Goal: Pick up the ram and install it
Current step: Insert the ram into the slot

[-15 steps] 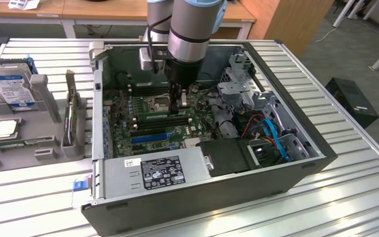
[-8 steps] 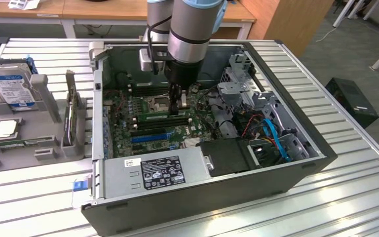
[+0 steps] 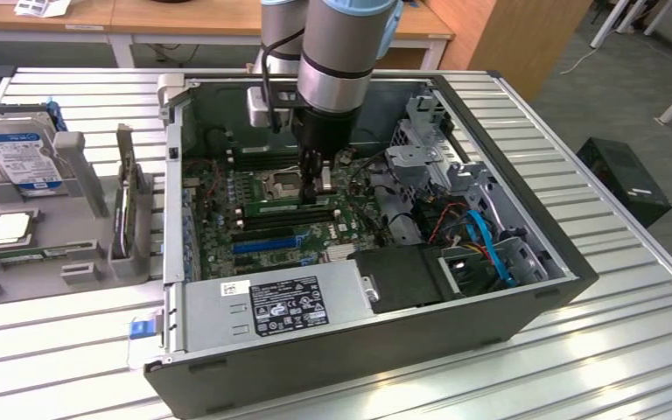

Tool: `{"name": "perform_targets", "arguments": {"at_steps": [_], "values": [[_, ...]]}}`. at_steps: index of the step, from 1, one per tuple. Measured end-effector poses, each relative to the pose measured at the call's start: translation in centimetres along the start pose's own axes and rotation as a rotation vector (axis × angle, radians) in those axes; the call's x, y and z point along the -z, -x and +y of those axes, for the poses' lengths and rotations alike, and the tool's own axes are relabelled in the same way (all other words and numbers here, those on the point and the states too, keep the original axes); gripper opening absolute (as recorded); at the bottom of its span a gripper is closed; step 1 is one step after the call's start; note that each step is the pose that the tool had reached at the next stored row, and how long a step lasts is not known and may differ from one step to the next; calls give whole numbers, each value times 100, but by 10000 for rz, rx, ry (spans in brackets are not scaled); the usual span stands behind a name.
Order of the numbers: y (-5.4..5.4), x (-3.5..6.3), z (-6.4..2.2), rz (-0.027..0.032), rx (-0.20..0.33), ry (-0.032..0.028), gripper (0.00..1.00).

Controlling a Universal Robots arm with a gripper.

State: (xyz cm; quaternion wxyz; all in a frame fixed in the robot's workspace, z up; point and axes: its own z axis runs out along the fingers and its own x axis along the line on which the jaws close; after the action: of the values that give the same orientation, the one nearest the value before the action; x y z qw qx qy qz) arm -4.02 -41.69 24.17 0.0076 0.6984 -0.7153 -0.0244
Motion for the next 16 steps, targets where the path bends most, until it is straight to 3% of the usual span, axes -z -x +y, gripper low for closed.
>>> {"name": "perform_targets", "arguments": {"at_steps": [16], "values": [[-1, -42, -2, -1, 1, 0, 12]]}}
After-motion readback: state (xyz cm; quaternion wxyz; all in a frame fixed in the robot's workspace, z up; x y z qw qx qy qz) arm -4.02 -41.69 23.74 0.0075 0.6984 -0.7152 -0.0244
